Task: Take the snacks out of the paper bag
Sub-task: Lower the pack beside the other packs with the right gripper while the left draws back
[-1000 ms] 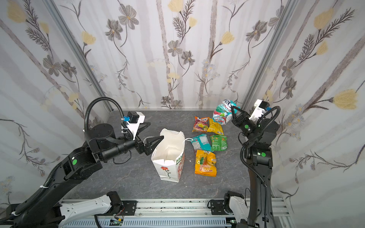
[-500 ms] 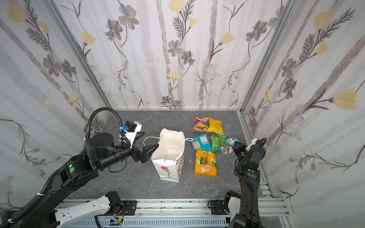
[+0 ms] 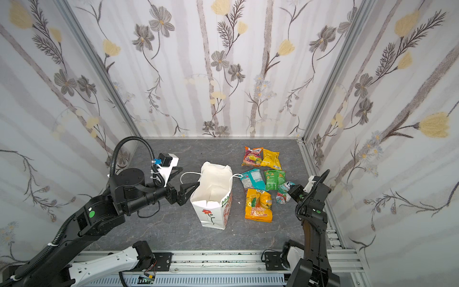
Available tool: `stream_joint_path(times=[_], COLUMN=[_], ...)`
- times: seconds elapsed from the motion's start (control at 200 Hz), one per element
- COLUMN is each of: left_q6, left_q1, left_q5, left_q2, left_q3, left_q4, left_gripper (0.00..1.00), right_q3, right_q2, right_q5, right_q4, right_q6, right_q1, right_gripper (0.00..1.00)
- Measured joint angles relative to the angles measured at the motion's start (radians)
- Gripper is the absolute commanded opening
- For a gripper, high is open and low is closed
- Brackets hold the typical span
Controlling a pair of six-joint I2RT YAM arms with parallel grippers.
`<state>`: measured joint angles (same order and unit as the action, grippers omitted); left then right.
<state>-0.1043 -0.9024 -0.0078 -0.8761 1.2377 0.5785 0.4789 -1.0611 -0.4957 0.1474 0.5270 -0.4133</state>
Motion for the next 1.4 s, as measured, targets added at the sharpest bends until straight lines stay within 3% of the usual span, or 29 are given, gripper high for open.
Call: stream_joint_path(times=[0.17,0.23,0.31,0.465,0.724,0.829,1.119,1.399], left_q6=[0.005,0.007,0.007,0.007,0.007,0.008,0.017,0.043], left_q1=[0.0,0.0,0.0,0.0,0.001,0.001,0.001,0.077], left_q5=[0.002,0.004,0.005,0.005,-0.018,-0.052,-0.284,-0.644], left_q2=[-0.031,-0.035,-0.039,-0.04,-0.045,-0.044,0.035,0.15], left_q3=[0.021,0.024,0.024,0.024,0.024,0.024,-0.057,-0.312], left_q4=[0.004,0.003,0.002,0.002,0.002,0.002,-0.018,-0.144], left_gripper=[1.0,1.0,1.0,1.0,1.0,1.0,1.0,1.0], right_q3=[-0.033,-0.035,-0.035,-0.048,-0.064,-0.075,-0.031,-0.049], right_q2=[-0.026,-0.054,-0.091,-0.146,-0.2,-0.146,0.063,0.08], right_q5=[-0.09,-0.111,-0.122,-0.099,-0.01,0.05,0.177,0.399], right_q4=[0.027,0.028,0.032,0.034,0.027,0.027,0.006,-0.294], right_q6=[-0.051,-0.064,-0.066,-0.065,-0.064,-0.057,-0.01,-0.044], right_q1=[0.01,0.026,0.045,0.066,0.093,0.093,0.093,0.154], right_gripper=[0.0,0.11,0.33,0.41,0.79,0.87,0.98,0.99])
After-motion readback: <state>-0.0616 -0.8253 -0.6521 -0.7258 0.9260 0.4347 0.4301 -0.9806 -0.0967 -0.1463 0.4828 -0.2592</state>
